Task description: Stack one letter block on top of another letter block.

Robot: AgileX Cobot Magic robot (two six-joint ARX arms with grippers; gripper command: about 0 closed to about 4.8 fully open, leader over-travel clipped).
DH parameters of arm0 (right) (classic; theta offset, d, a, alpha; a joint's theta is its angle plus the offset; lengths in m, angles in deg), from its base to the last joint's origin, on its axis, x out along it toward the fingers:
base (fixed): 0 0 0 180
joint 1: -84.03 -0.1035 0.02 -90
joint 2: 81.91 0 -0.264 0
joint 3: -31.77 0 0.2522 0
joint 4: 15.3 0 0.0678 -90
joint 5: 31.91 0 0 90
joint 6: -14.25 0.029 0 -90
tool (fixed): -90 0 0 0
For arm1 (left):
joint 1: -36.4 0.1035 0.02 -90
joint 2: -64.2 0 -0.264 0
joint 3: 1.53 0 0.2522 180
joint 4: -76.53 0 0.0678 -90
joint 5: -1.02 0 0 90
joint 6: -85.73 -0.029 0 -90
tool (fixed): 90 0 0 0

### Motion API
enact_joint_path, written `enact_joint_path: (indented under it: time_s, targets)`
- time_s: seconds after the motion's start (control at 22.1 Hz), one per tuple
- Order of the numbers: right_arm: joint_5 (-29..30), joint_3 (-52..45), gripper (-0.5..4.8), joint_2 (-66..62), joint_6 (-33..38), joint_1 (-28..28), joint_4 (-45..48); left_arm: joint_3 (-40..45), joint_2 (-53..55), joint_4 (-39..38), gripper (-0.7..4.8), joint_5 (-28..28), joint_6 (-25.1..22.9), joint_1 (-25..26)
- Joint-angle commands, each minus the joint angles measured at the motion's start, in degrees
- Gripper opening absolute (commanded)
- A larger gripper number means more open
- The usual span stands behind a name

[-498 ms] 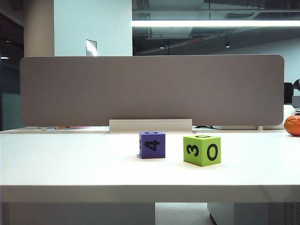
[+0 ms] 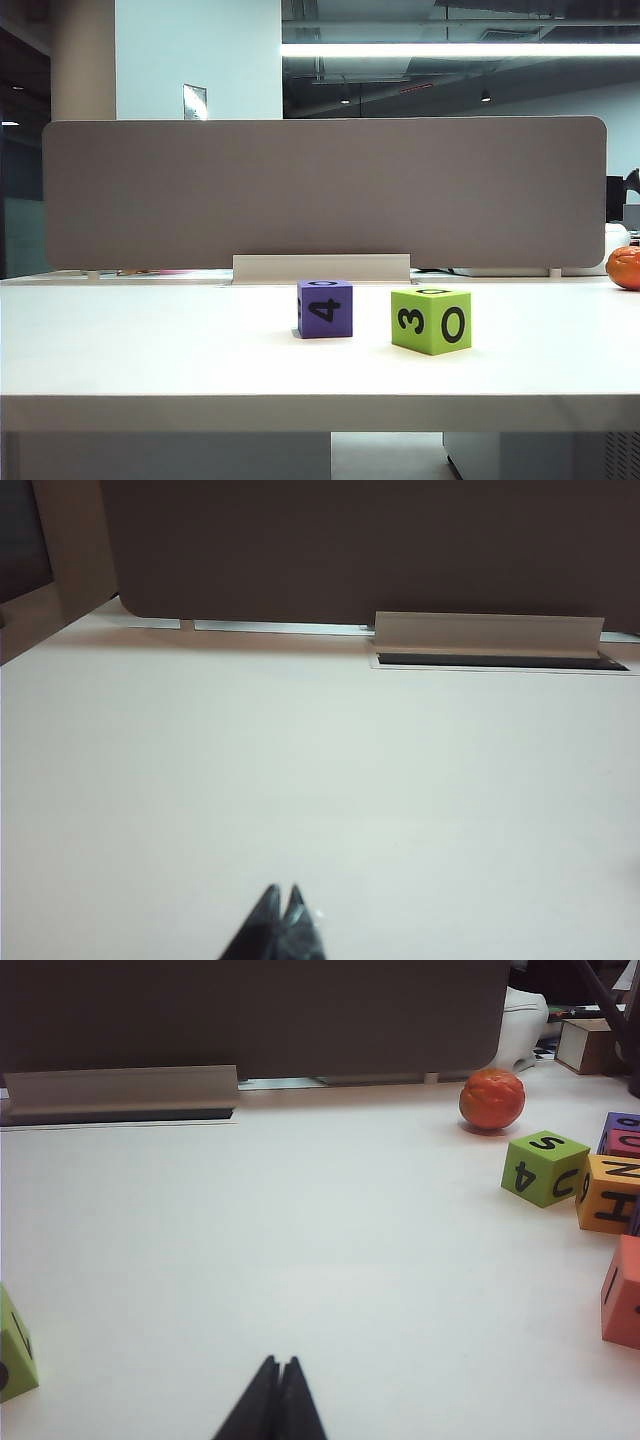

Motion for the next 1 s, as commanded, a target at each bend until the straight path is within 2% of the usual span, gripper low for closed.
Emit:
enact_joint_path:
  time_s: [0.05,0.63,0.77,1.0]
  targets:
    - [-0.1,0.3,-0.05,0.1,-0.2,0.0,0.8,-0.2,0.1,0.5,-0.06,-0.3,-0.2,0.0]
    - [0.4,0.3,-0.05,0.1,-0.1,0.0,2.6,-0.2,0.0,2.0,-0.06,-0.3,-0.3,0.0]
    - [1.7,0.3,-0.06,0.1,0.0,0.0,2.5,-0.2,0.0,1.7,-0.06,-0.3,-0.3,0.0]
    - [8.3,0.3,-0.06,0.1,0.0,0.0,2.5,-0.2,0.0,1.6,-0.06,-2.0,-0.3,0.0]
